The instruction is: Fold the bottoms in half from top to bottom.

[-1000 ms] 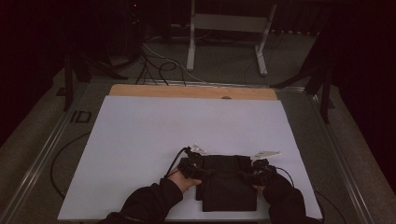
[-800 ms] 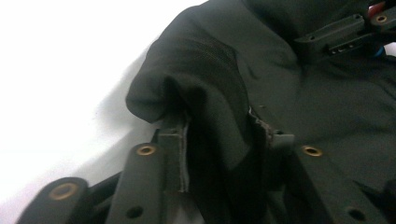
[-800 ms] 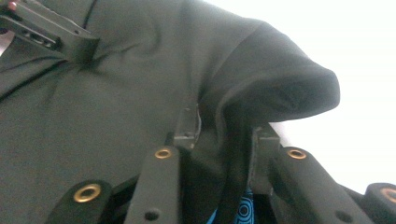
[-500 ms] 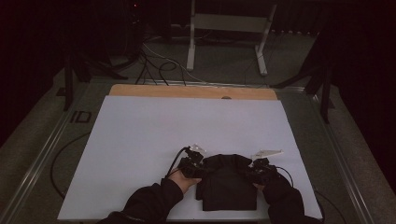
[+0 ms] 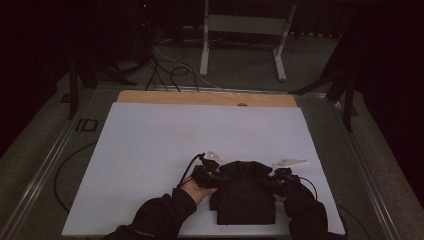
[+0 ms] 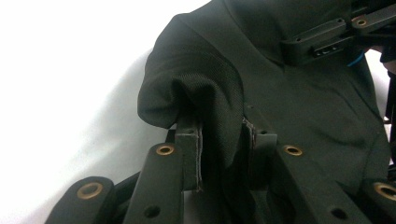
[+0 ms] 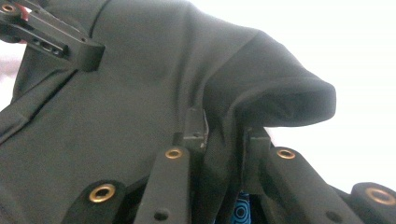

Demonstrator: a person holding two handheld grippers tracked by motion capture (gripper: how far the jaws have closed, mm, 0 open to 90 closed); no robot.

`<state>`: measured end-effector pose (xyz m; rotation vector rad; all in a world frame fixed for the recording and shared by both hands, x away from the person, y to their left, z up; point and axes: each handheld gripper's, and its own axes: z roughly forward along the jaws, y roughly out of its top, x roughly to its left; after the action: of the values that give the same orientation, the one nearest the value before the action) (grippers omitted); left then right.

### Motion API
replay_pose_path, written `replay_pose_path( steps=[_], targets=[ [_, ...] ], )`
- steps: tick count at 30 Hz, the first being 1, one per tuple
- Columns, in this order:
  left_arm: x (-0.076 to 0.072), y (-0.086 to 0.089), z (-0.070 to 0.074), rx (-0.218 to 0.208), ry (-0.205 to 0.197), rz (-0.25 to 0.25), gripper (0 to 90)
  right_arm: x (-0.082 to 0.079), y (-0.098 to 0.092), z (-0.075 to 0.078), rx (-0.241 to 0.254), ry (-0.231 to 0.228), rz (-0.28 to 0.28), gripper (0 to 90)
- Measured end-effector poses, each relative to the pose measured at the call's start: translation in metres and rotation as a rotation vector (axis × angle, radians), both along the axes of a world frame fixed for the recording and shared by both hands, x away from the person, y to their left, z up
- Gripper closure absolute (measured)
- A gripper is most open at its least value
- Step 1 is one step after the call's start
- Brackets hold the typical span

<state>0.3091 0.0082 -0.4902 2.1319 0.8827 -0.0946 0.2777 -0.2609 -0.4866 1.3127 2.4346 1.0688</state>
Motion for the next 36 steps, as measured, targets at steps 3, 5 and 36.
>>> replay_pose_path(
  steps=[3,5,36],
  targets=[
    [0.0,0.0,0.006,-0.015,-0.008,0.0,73.0,-0.001,-0.001,0.005,0.008,-0.017,-0.011,77.6],
    [0.0,0.0,0.01,-0.02,-0.014,-0.002,73.0,-0.001,-0.003,0.009,0.019,-0.031,-0.014,77.6],
    [0.011,0.017,0.068,-0.084,-0.114,-0.002,73.4,0.012,0.001,0.059,0.072,-0.144,-0.009,77.6]
  ],
)
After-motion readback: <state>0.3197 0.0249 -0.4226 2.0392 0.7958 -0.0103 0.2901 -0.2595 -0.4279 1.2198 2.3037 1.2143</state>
